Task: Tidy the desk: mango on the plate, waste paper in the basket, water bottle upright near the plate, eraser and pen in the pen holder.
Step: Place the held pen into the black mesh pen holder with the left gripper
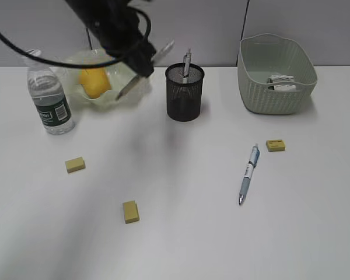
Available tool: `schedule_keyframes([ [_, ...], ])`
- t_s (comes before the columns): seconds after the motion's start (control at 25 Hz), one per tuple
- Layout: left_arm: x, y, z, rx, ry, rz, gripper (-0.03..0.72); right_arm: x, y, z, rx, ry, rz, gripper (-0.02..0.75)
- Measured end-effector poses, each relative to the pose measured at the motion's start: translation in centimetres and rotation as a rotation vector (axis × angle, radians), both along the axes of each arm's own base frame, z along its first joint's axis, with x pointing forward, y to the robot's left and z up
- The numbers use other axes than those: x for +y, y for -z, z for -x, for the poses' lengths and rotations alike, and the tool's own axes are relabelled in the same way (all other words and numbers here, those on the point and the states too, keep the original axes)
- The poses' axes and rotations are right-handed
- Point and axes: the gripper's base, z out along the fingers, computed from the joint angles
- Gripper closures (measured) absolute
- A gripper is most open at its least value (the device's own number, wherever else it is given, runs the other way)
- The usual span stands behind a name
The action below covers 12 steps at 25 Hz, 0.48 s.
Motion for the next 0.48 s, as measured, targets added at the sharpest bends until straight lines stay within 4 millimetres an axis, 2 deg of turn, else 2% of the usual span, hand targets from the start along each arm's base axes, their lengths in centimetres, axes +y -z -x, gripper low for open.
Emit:
schedule_keyframes([
  [0.12,-1.0,-2.6,-1.1,-0.133,-0.054,0.165,0.576,0.0,0.0,0.0,0.000,0.000,0.000,0.227],
  [0.28,-1.9,-4.3,-2.5,-0.258,-0.167,0.389,0.576,0.0,0.0,0.0,-0.001,0.000,0.000,0.227],
  [0.4,-2.4,-3.9,-3.7,-0.288,-0.248,0.498,0.576,0.0,0.0,0.0,-0.001,0.001,-0.001,0.227],
  [0.48,-2.7,-2.6,-4.4,-0.277,-0.285,0.525,0.576,0.0,0.0,0.0,-0.001,0.001,-0.001,0.227],
])
